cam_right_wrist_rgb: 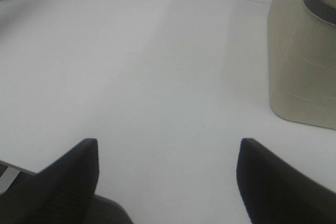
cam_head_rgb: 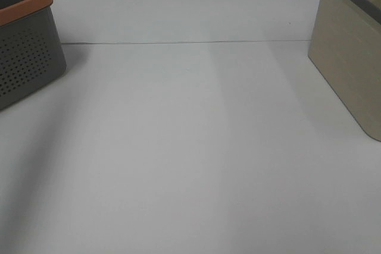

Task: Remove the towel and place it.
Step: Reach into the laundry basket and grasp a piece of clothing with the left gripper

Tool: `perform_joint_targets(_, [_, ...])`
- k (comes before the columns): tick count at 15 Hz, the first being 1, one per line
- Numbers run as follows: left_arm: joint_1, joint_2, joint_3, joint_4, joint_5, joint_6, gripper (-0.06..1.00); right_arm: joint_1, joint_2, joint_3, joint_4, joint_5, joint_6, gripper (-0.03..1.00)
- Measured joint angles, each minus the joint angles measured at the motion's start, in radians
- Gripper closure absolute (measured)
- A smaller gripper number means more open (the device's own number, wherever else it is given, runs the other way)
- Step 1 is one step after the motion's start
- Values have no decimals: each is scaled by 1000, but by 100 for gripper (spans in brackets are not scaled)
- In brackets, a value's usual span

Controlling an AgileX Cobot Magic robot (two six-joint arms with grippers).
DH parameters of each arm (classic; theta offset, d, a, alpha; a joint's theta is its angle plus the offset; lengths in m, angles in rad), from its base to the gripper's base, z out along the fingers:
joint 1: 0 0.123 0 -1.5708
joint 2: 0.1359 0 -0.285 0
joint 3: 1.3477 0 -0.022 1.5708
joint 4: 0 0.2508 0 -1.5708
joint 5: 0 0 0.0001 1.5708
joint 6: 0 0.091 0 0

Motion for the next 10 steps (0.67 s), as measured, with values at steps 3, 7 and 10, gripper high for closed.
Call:
perform_joint_targets(3, [0, 119, -115, 59, 23, 1, 18, 0, 0, 0, 0, 0, 0, 24])
perform_joint_targets(7, [45, 283, -275, 47, 45, 47, 18, 0, 0, 0, 0, 0, 0, 24])
perform_joint_targets(10, [180, 433, -401, -55, 46, 118, 18, 0, 0, 0, 0, 0, 1, 24])
